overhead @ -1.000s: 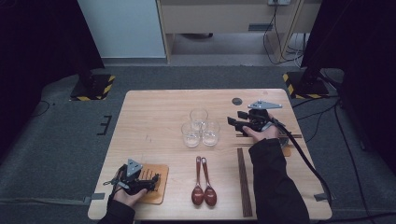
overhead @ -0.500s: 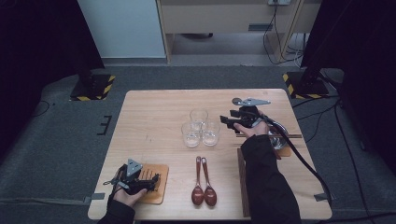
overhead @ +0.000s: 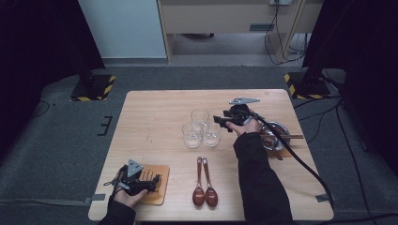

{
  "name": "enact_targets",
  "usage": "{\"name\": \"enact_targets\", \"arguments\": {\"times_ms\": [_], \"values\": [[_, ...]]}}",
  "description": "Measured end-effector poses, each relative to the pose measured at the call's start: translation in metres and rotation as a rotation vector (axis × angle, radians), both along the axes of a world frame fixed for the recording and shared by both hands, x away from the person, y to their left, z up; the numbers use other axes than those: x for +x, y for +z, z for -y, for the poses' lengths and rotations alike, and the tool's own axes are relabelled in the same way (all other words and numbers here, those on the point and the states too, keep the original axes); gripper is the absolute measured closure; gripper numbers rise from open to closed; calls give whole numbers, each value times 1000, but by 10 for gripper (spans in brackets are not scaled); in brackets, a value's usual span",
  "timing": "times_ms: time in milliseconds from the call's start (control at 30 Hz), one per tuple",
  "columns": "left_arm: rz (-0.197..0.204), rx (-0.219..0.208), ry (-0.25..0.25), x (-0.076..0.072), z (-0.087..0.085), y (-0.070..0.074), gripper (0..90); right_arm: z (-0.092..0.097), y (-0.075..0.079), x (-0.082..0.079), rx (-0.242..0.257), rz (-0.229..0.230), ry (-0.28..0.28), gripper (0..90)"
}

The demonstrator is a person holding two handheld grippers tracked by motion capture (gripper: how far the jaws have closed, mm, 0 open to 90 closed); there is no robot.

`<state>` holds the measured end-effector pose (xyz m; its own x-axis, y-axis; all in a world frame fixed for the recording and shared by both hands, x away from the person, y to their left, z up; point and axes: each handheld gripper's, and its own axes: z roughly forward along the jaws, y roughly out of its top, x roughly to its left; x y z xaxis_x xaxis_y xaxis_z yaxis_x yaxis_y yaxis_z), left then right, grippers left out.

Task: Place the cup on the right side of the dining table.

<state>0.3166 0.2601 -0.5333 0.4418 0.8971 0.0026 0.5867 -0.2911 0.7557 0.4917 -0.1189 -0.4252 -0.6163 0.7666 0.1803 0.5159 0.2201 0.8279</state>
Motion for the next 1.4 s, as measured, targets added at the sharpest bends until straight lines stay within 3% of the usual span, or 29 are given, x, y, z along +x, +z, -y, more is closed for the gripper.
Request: {"name": "enact_targets", "arguments": {"times_ms": [333, 467, 767, 1400], "values": [[0, 0, 0, 0, 0, 0, 54, -5, -13, 6, -16, -33, 1, 451], [0, 0, -1, 0, 0, 0, 54, -10, -24, 10, -37, -61, 8, 456], [-1, 0, -2, 0, 0, 0, 54, -13, -36, 14, -79, -90, 13, 484], [-1, 0, -3, 0, 0, 0, 53, -18, -49, 28, -142, -188, 23, 666]]}}
